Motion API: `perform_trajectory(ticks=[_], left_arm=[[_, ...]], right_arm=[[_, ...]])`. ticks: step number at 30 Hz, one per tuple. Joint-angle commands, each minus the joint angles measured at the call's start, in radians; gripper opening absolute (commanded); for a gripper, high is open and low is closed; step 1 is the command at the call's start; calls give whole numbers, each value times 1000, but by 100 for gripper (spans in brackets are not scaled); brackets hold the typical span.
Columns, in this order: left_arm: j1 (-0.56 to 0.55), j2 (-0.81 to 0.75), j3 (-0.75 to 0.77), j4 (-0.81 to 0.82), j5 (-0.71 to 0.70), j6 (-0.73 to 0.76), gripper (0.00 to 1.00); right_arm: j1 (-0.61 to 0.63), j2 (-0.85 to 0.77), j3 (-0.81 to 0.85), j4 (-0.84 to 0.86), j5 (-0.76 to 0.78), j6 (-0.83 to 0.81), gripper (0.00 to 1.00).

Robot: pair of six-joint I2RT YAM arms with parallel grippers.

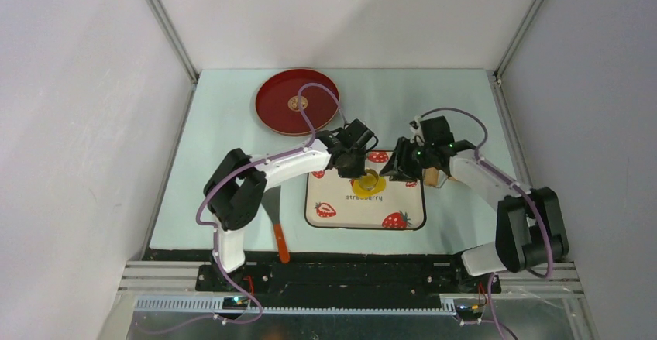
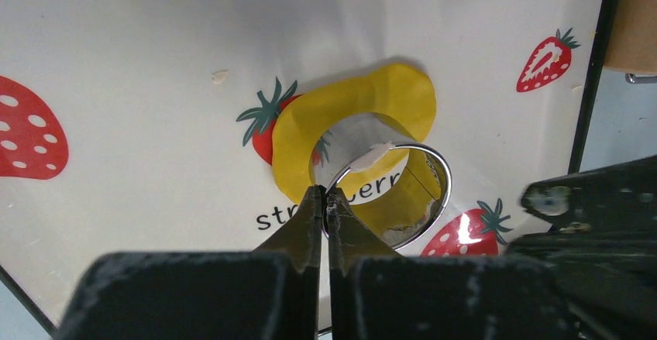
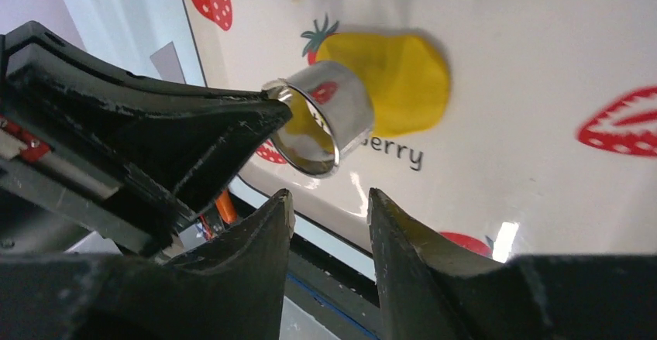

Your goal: Roll out the dumpling wrappers from the dough

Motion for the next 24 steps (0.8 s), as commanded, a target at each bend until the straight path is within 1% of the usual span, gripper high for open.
perform_trajectory(ticks=[1,5,7,12,14,19,24], left_arm=[[7,-11,8,-1,3,15,0],[10,-15,2,-1,5,16,0],[10,-17,1,-2,7,16,0],[11,-19,6,-2,10,16,0],[11,-19,5,-2,11,16,0],[11,-17,0,-2,15,16,0],[12,-14,-2,-2,15,17,0]], right_arm=[[53,78,81,56,-34,27,45],[74,131,99,59,-23,30,41],[77,161,106,52,-18,27,35],[80,199,119,35,8,18,33],[81,211,122,36,7,12,29],[82,235,122,48,-3,8,16],[85,239,123,65,-15,4,6]])
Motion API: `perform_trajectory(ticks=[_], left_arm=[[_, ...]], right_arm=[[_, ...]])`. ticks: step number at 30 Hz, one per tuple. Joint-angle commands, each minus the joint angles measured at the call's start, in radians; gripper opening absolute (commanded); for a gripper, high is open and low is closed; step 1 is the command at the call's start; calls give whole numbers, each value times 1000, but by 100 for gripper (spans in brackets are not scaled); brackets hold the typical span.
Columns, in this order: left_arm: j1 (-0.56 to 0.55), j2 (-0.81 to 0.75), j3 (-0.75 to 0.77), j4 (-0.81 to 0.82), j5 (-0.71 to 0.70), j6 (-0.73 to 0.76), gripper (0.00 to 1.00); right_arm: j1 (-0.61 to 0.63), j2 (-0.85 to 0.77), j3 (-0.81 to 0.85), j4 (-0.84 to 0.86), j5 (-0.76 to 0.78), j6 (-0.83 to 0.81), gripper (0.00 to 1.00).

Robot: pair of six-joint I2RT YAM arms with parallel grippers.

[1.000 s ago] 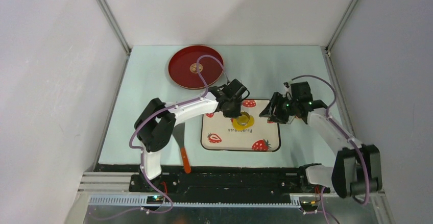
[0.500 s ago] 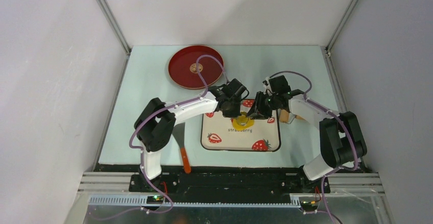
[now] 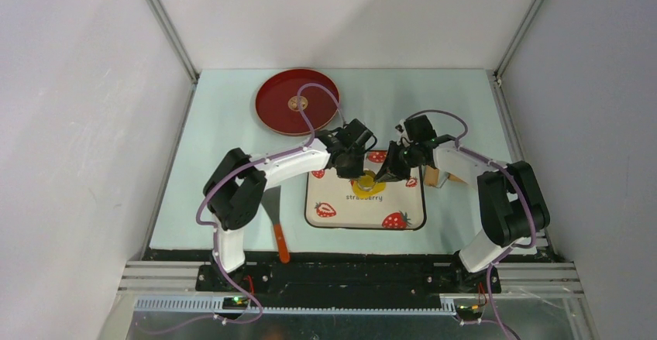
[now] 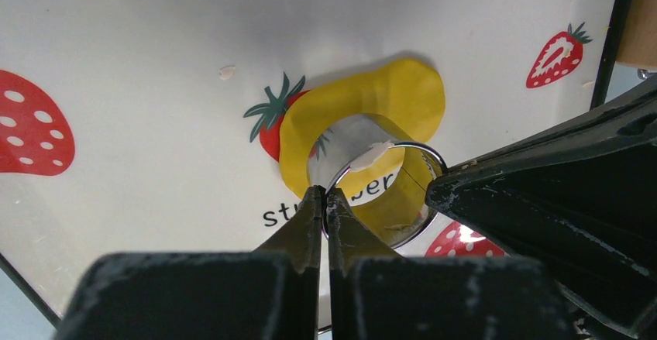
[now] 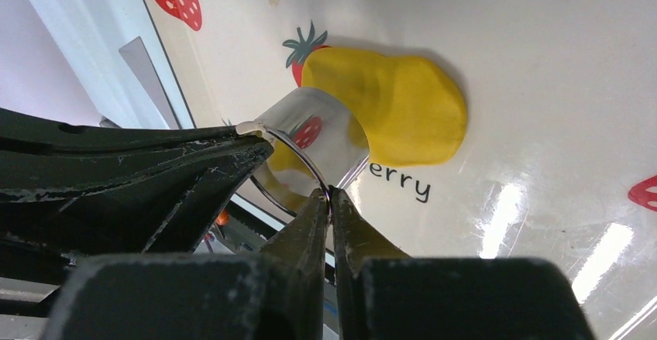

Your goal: Roll out the dumpling wrappers from the dough

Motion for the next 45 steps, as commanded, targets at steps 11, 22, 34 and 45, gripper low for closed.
perform_trajectory(ticks=[11,22,34,45], left_arm=[[5,9,9,13,15,10,0],[-3,39,35,12,37,10,0],[-3,55,41,12,26,5,0],[-4,77,31,12,14,4,0]], right_arm=[[6,30,35,28,4,-19,0],[-1,14,36,13,16,-31,0],[-9,72,36,14,14,-48,0],[-12,111,36,6,71,-83,0]])
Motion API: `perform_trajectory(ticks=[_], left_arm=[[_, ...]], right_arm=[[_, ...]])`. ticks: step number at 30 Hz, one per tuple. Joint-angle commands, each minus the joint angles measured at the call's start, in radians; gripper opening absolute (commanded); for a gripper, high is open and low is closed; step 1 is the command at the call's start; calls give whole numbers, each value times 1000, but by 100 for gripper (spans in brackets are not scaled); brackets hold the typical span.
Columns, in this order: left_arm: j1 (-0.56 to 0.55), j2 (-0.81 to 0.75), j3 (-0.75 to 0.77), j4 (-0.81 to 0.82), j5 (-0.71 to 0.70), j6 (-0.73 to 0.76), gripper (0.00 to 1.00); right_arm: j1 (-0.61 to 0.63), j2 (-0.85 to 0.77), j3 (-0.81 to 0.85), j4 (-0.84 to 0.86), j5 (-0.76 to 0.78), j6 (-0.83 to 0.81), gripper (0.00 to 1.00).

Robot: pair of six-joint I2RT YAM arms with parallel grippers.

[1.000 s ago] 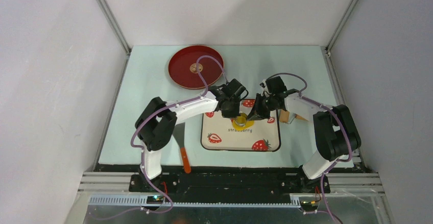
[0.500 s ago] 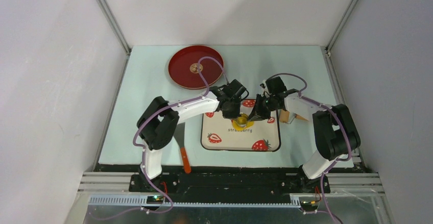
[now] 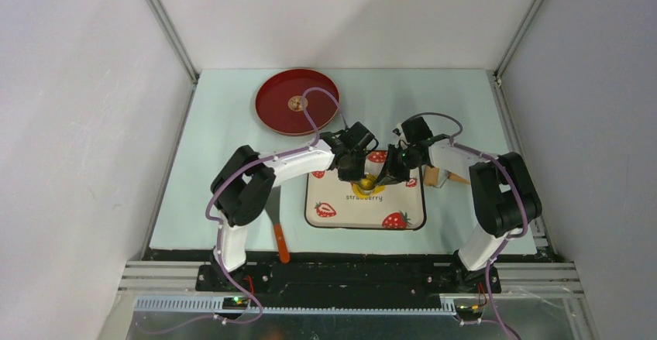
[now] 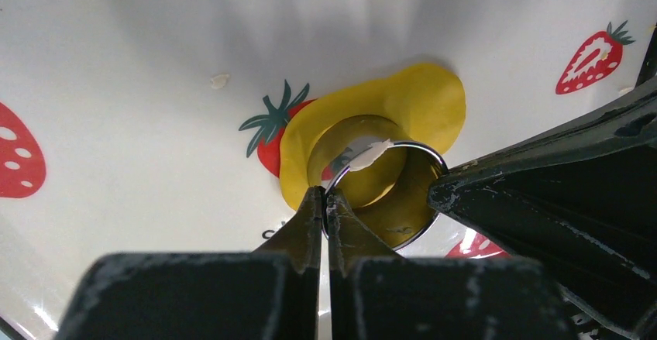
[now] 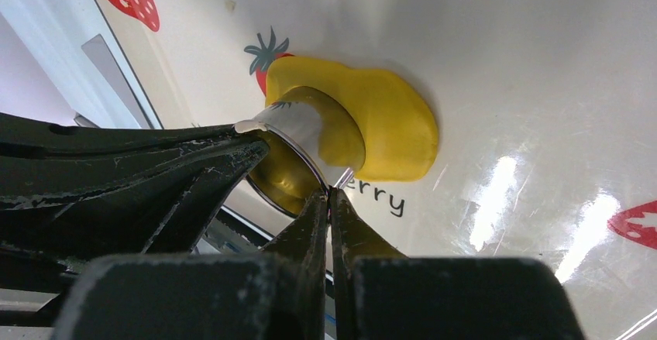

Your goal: Roll out the dumpling wrappers from the dough

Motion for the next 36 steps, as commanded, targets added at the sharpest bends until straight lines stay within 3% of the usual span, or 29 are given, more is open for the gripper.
perform_trajectory(ticks=[1,36], left_arm=[[-5,20,25,-2,-6,3,0],[-27,72,-105,74,-7,-12,0]], right_arm=[[-6,33,22,12,75,-39,0],[24,141,43,-80,217,-120,0]])
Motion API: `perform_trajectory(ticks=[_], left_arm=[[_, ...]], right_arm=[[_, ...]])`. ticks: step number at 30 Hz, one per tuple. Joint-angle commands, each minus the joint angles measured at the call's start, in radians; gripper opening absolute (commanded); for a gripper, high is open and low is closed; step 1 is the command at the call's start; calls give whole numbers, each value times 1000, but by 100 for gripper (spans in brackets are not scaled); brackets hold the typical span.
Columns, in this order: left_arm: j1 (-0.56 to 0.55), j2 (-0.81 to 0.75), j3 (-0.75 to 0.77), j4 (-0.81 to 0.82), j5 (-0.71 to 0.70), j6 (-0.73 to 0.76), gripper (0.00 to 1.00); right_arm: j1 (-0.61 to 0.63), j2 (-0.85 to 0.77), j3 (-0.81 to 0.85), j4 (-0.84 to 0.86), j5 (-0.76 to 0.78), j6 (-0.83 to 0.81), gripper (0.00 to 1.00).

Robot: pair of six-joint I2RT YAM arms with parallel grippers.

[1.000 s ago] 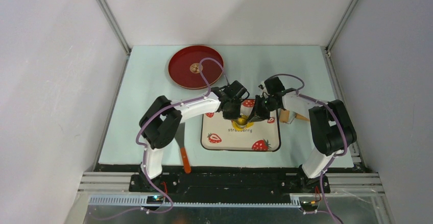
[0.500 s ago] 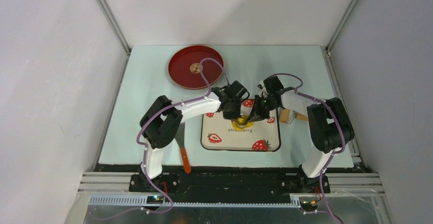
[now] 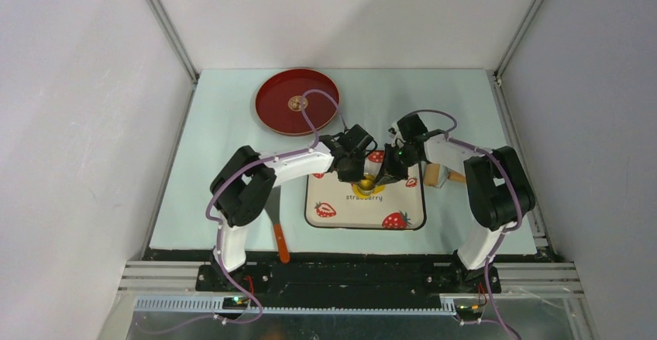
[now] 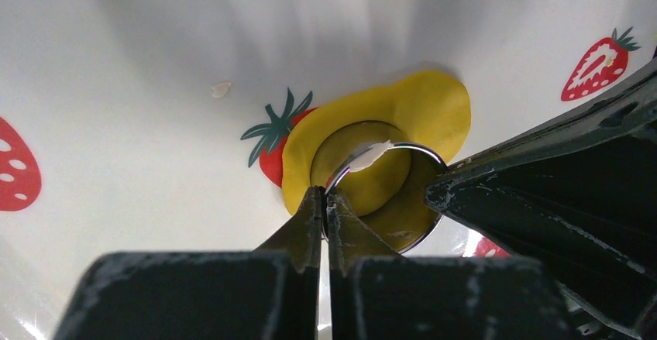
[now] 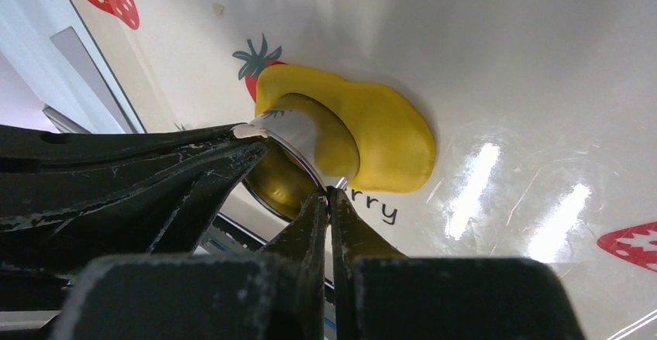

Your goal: Roll out the dumpling wrappers from the dough

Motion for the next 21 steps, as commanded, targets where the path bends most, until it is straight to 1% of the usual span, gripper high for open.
perform_trajectory(ticks=[1,12,21], left_arm=[[-26,70,-72,29,5,-14,0],[-28,80,-94,48,6,-11,0],[-28,92,-121,69,13,-12,0]], right_arm=[[8,88,-18,-25,195,-63,0],[-8,155,-24,-34,183,-67,0],[-30,166,-25,-34,156,-84,0]])
